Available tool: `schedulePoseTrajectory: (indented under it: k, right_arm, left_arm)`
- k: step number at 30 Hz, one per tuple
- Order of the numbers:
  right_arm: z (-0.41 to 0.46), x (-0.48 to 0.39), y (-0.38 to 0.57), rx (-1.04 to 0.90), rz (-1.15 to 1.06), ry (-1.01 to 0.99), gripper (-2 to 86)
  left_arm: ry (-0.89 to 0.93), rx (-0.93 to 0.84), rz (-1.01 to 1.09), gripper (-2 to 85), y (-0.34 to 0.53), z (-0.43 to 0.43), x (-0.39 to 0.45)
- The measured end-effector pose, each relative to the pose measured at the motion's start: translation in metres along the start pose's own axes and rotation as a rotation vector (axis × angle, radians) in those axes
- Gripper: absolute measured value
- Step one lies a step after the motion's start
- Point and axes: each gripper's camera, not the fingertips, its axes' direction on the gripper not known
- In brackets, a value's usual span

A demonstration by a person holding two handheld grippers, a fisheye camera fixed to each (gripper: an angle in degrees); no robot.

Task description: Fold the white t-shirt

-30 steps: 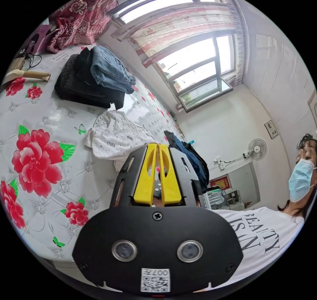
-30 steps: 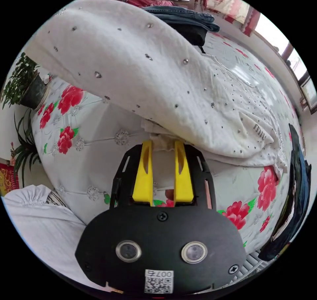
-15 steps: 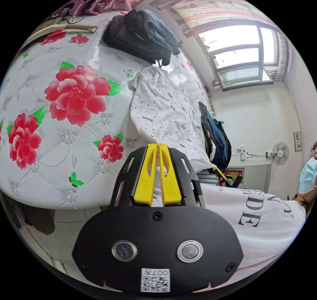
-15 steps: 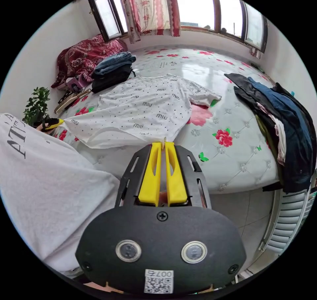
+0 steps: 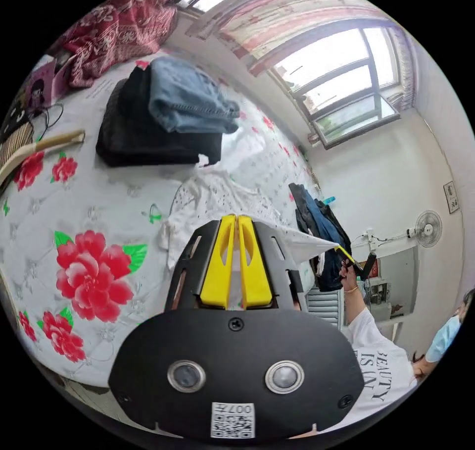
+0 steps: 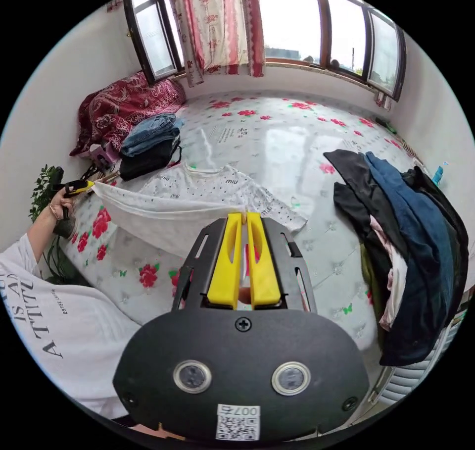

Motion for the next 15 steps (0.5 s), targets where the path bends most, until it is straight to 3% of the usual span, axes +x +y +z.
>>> schedulePoseTrajectory:
  k: [4, 8, 15]
  right_arm:
    - [-0.103, 0.003, -0.071, 0.321, 0.000, -0.038, 0.0]
    - [-0.181, 0.003, -0.064, 0.508, -0.077, -0.096, 0.0]
    - [-0.214, 0.001, 0.018, 0.491, -0.223, -0.136, 0.1]
  left_arm:
    - [0.071, 0.232, 0.141, -0.9, -0.032, -0.084, 0.076]
    - [0.051, 0.305, 0.323, -0.9, -0.007, -0.138, 0.124]
    - [0.010, 0.287, 0.433, -0.9, 0.118, -0.167, 0.121]
